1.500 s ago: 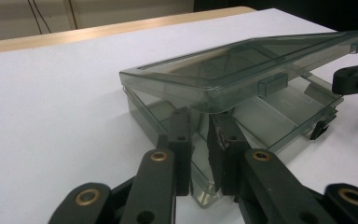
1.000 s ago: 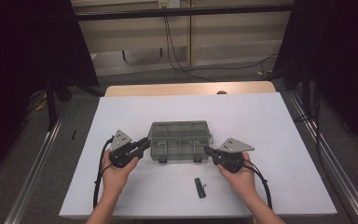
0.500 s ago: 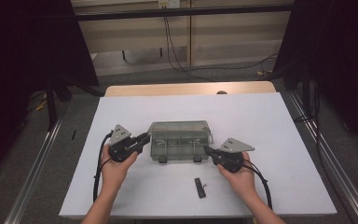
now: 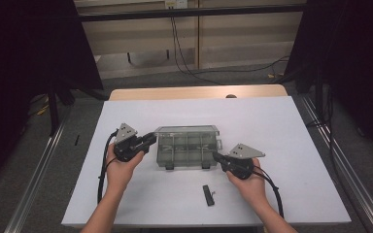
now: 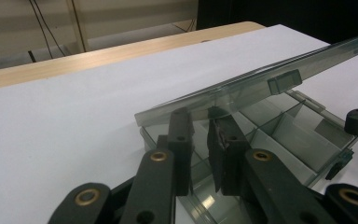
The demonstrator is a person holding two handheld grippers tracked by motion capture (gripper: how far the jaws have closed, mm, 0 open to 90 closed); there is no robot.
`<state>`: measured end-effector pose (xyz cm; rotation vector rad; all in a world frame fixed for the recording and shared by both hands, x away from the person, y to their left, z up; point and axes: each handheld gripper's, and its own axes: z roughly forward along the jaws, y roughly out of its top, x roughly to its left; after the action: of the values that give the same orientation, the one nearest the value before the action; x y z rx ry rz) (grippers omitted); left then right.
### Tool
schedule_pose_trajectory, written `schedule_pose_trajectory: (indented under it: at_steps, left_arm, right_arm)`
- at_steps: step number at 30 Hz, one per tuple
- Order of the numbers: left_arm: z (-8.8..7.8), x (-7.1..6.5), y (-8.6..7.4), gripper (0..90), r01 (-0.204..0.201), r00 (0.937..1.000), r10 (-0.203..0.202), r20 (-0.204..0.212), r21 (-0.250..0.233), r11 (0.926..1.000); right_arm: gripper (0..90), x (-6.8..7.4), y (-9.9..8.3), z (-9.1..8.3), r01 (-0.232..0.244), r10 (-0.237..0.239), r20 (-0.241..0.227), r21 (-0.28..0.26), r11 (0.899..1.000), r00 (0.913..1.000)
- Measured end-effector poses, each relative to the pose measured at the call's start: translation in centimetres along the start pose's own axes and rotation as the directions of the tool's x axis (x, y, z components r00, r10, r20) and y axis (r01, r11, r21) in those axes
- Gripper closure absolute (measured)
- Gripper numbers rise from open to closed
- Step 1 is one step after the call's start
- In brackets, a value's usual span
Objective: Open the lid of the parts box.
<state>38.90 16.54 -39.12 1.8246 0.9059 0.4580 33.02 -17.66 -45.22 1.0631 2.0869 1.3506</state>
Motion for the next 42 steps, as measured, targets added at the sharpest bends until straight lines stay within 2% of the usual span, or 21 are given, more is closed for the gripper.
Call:
schedule_pose_trajectory:
  at_steps: [42]
  left_arm:
    - [1.4,1.3,2.5,79.3,0.024,0.9997,-0.024,-0.008,0.016,0.9996]
  right_arm:
    - [90.0,0.0,-0.1,0.1,-0.003,0.003,0.003,-0.004,1.0,1.0]
